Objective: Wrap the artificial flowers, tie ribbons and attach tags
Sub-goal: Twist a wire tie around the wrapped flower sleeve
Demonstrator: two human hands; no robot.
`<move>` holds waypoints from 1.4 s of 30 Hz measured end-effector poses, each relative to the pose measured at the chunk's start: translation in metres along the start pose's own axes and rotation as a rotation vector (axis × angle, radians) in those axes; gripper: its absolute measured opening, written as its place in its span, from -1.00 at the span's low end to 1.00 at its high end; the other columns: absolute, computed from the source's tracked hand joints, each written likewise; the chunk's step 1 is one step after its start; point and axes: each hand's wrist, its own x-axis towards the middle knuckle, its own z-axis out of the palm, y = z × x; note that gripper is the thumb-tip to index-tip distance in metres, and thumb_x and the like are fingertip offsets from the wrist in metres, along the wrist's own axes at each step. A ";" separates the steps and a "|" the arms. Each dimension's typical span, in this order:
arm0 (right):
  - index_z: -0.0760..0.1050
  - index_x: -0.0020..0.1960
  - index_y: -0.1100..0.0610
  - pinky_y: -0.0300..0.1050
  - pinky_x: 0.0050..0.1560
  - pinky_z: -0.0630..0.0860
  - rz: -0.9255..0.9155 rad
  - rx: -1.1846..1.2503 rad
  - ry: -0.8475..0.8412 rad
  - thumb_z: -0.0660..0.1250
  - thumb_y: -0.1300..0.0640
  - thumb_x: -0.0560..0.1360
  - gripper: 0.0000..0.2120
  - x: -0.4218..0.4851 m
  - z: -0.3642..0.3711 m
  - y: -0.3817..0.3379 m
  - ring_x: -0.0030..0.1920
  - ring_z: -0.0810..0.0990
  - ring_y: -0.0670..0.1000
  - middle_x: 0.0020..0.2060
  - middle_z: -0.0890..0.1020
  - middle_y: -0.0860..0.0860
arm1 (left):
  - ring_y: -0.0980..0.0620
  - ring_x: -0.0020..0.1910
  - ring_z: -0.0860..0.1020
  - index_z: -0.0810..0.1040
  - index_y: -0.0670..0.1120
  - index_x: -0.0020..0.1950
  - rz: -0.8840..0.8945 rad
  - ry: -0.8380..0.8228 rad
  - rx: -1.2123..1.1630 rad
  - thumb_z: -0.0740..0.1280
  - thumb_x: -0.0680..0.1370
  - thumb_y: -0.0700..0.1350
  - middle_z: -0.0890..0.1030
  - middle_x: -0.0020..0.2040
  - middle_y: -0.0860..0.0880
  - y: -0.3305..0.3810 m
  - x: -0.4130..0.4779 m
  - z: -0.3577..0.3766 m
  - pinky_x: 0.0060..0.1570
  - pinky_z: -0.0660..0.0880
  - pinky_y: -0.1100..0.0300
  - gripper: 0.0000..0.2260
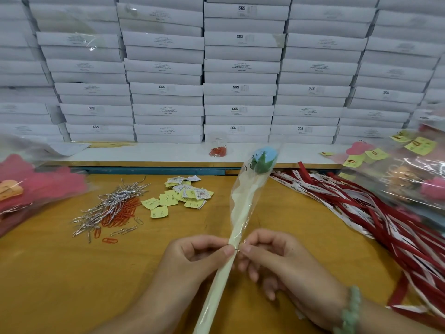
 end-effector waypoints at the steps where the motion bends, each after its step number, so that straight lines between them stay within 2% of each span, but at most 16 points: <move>1: 0.51 -0.20 0.23 -0.31 -0.63 0.29 0.082 0.094 -0.015 0.32 0.23 0.52 -0.86 0.000 0.001 -0.001 -0.47 0.45 -0.12 -0.38 0.58 0.09 | -0.01 -0.28 0.67 0.74 -0.12 -0.16 0.007 0.003 0.001 0.55 0.16 -0.05 0.71 -0.20 -0.21 -0.001 0.000 0.000 -0.24 0.60 0.26 -0.70; 3: 0.54 -0.32 0.19 -0.33 -0.65 0.23 0.243 0.278 -0.045 0.34 0.22 0.45 -0.83 0.000 0.002 -0.003 -0.51 0.39 -0.13 -0.42 0.52 0.07 | -0.01 -0.26 0.68 0.74 -0.10 -0.14 0.023 -0.005 0.015 0.64 0.19 -0.01 0.71 -0.19 -0.19 -0.002 0.000 0.000 -0.20 0.60 0.26 -0.69; 5: 0.55 -0.42 0.17 -0.35 -0.65 0.22 0.324 0.394 -0.064 0.36 0.19 0.35 -0.82 0.000 0.003 -0.004 -0.53 0.35 -0.13 -0.44 0.49 0.05 | 0.00 -0.25 0.68 0.74 -0.12 -0.13 0.029 -0.009 0.020 0.62 0.15 0.01 0.71 -0.18 -0.19 -0.002 0.000 -0.001 -0.22 0.58 0.27 -0.63; 7: 0.57 -0.35 0.18 -0.33 -0.63 0.24 0.304 0.363 -0.067 0.35 0.23 0.39 -0.85 0.000 0.003 -0.003 -0.52 0.36 -0.13 -0.44 0.50 0.05 | 0.00 -0.26 0.68 0.73 -0.13 -0.13 0.024 -0.011 0.029 0.63 0.15 -0.03 0.71 -0.18 -0.20 -0.003 0.001 -0.002 -0.23 0.58 0.27 -0.65; 9: 0.52 -0.10 0.23 -0.30 -0.60 0.29 0.185 0.208 -0.023 0.32 0.26 0.51 -0.96 0.002 0.003 -0.001 -0.51 0.40 -0.12 -0.43 0.53 0.05 | -0.01 -0.27 0.67 0.73 -0.14 -0.14 0.021 -0.026 0.030 0.66 0.17 -0.11 0.71 -0.20 -0.21 -0.002 0.001 -0.002 -0.24 0.58 0.27 -0.69; 11: 0.43 0.03 0.26 -0.25 -0.57 0.36 -0.001 0.005 0.040 0.34 0.26 0.52 -0.87 0.003 -0.001 0.002 -0.49 0.45 -0.10 -0.41 0.57 0.06 | -0.01 -0.29 0.67 0.73 -0.16 -0.15 0.018 -0.025 0.010 0.55 0.15 -0.08 0.70 -0.21 -0.22 -0.002 0.001 -0.002 -0.26 0.57 0.27 -0.69; 14: 0.52 -0.06 0.23 -0.16 -0.51 0.45 -0.243 -0.253 0.074 0.39 0.25 0.50 -0.93 0.002 -0.006 0.002 -0.42 0.55 -0.05 -0.34 0.63 0.13 | -0.03 -0.30 0.66 0.73 -0.19 -0.14 0.004 -0.021 -0.013 0.53 0.16 -0.08 0.69 -0.19 -0.26 -0.002 0.002 -0.003 -0.29 0.57 0.26 -0.67; 18: 0.61 -0.13 0.10 -0.12 -0.45 0.54 -0.341 -0.377 0.077 0.41 0.15 0.49 -0.97 -0.002 -0.007 0.003 -0.34 0.65 -0.03 -0.26 0.68 0.06 | -0.02 -0.29 0.66 0.73 -0.18 -0.12 0.008 -0.015 -0.015 0.53 0.17 -0.07 0.70 -0.18 -0.24 -0.003 0.003 -0.005 -0.29 0.56 0.28 -0.66; 20: 0.61 -0.15 0.07 -0.12 -0.44 0.54 -0.322 -0.386 0.065 0.44 0.14 0.47 -0.97 -0.003 -0.006 0.003 -0.33 0.66 -0.01 -0.25 0.69 0.06 | -0.02 -0.27 0.66 0.73 -0.16 -0.13 0.016 -0.007 -0.018 0.52 0.17 -0.06 0.70 -0.18 -0.23 -0.003 0.003 -0.004 -0.27 0.57 0.28 -0.67; 23: 0.59 -0.15 0.15 -0.11 -0.48 0.50 -0.275 -0.374 0.057 0.42 0.21 0.48 -0.95 -0.003 -0.005 0.003 -0.37 0.63 -0.03 -0.29 0.68 0.07 | -0.02 -0.28 0.66 0.73 -0.16 -0.14 0.015 0.004 -0.015 0.58 0.15 -0.10 0.70 -0.19 -0.23 -0.004 0.004 -0.004 -0.27 0.58 0.28 -0.68; 25: 0.56 -0.15 0.22 -0.21 -0.55 0.43 -0.244 -0.353 0.048 0.39 0.22 0.50 -0.92 -0.002 -0.004 0.002 -0.43 0.56 -0.07 -0.34 0.66 0.05 | -0.03 -0.27 0.66 0.73 -0.16 -0.14 0.015 0.003 -0.002 0.64 0.15 -0.14 0.70 -0.18 -0.23 -0.004 0.003 -0.004 -0.25 0.58 0.27 -0.67; 28: 0.52 -0.12 0.33 -0.35 -0.59 0.27 -0.158 -0.269 0.025 0.35 0.22 0.53 -0.85 -0.002 -0.003 0.002 -0.56 0.41 -0.17 -0.43 0.60 0.01 | -0.01 -0.28 0.66 0.72 -0.16 -0.14 0.029 0.018 -0.018 0.55 0.15 -0.07 0.70 -0.19 -0.22 -0.005 0.003 -0.003 -0.29 0.56 0.29 -0.67; 35: 0.48 -0.19 0.21 -0.36 -0.64 0.13 0.141 0.077 -0.065 0.25 0.23 0.57 -0.83 -0.005 0.004 -0.002 -0.60 0.30 -0.18 -0.53 0.49 -0.06 | 0.00 -0.31 0.61 0.69 -0.17 -0.19 0.080 -0.009 0.016 0.61 0.18 -0.18 0.67 -0.24 -0.24 -0.005 0.004 -0.003 -0.27 0.57 0.30 -0.75; 37: 0.49 -0.14 0.23 -0.36 -0.65 0.14 0.148 0.088 -0.071 0.26 0.24 0.57 -0.87 -0.005 0.004 -0.002 -0.59 0.30 -0.17 -0.50 0.51 -0.02 | -0.02 -0.31 0.56 0.66 -0.17 -0.22 0.101 -0.018 0.015 0.62 0.12 -0.14 0.62 -0.29 -0.21 -0.006 0.004 -0.003 -0.30 0.54 0.29 -0.69; 40: 0.50 -0.10 0.25 -0.32 -0.65 0.18 0.064 -0.023 -0.071 0.29 0.22 0.56 -0.89 -0.004 0.005 -0.001 -0.57 0.29 -0.11 -0.43 0.55 0.04 | -0.14 -0.26 0.50 0.57 -0.25 -0.07 0.094 -0.054 0.022 0.62 0.07 -0.04 0.58 -0.27 -0.25 -0.006 0.004 -0.002 -0.26 0.50 0.16 -0.47; 42: 0.50 -0.09 0.27 -0.31 -0.66 0.20 0.013 -0.081 -0.078 0.30 0.20 0.56 -0.88 -0.005 0.005 0.000 -0.61 0.29 -0.10 -0.41 0.58 0.05 | -0.19 -0.28 0.51 0.51 -0.24 -0.04 0.077 -0.082 0.021 0.64 0.11 -0.08 0.58 -0.26 -0.25 -0.004 0.004 -0.001 -0.27 0.48 0.11 -0.46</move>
